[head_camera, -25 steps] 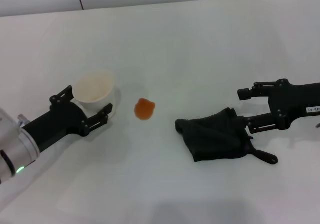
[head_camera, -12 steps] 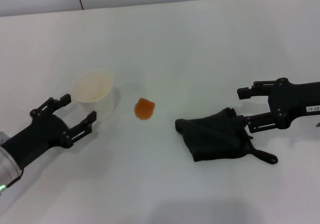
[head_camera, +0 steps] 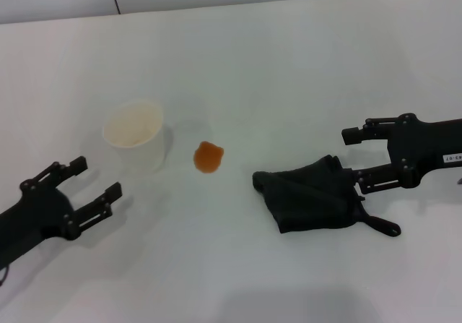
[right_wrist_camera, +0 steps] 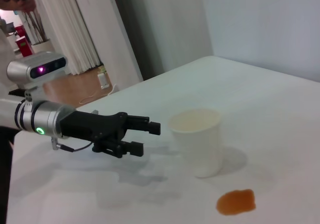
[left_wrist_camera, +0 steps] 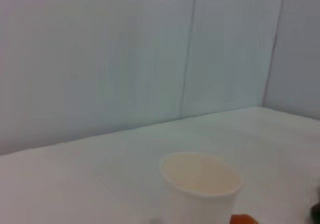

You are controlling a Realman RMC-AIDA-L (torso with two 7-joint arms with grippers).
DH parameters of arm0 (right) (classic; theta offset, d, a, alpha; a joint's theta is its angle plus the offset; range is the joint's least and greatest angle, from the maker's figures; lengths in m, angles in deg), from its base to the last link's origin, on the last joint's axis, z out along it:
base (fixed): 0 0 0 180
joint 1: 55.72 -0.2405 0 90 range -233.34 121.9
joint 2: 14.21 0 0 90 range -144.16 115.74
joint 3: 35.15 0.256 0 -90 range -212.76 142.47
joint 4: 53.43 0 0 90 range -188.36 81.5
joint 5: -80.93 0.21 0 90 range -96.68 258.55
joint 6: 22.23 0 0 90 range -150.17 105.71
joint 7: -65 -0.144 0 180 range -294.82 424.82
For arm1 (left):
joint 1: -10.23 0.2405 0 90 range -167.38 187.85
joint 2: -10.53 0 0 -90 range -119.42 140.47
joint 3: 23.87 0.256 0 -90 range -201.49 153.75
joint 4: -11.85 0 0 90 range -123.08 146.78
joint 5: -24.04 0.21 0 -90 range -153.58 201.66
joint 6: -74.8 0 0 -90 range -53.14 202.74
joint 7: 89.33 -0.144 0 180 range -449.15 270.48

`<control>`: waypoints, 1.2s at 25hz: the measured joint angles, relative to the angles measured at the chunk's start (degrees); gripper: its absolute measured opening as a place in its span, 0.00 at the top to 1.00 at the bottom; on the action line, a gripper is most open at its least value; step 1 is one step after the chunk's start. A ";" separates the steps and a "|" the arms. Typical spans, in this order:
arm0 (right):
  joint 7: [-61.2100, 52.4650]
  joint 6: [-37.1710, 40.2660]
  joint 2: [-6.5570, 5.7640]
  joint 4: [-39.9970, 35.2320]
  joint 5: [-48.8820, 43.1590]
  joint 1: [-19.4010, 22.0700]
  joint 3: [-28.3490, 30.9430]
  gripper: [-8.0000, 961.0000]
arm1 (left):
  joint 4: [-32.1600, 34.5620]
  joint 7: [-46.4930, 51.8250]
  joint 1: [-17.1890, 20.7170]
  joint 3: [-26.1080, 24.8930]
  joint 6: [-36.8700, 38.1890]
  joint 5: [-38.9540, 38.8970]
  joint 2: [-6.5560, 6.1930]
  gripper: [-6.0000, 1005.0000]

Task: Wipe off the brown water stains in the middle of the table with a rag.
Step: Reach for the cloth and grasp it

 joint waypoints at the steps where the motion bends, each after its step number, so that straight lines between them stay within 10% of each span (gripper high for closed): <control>1: -0.27 0.25 0.00 -0.37 -0.01 0.00 -0.02 0.19 | -0.95 0.88 -0.16 -0.01 1.04 0.44 -0.05 0.21; 11: -9.31 2.95 0.10 -10.23 -5.61 0.19 -2.56 0.20 | -11.28 10.44 -5.10 0.07 13.96 10.85 -3.09 0.21; 21: -34.82 2.43 0.35 -24.23 -25.29 -5.80 -18.48 0.20 | -11.73 13.83 -10.54 0.08 19.73 22.49 -7.58 0.22; 30: -49.83 0.08 0.56 -24.68 -31.40 -12.40 -29.73 0.21 | -12.19 14.00 -13.02 0.07 20.74 26.27 -8.82 0.22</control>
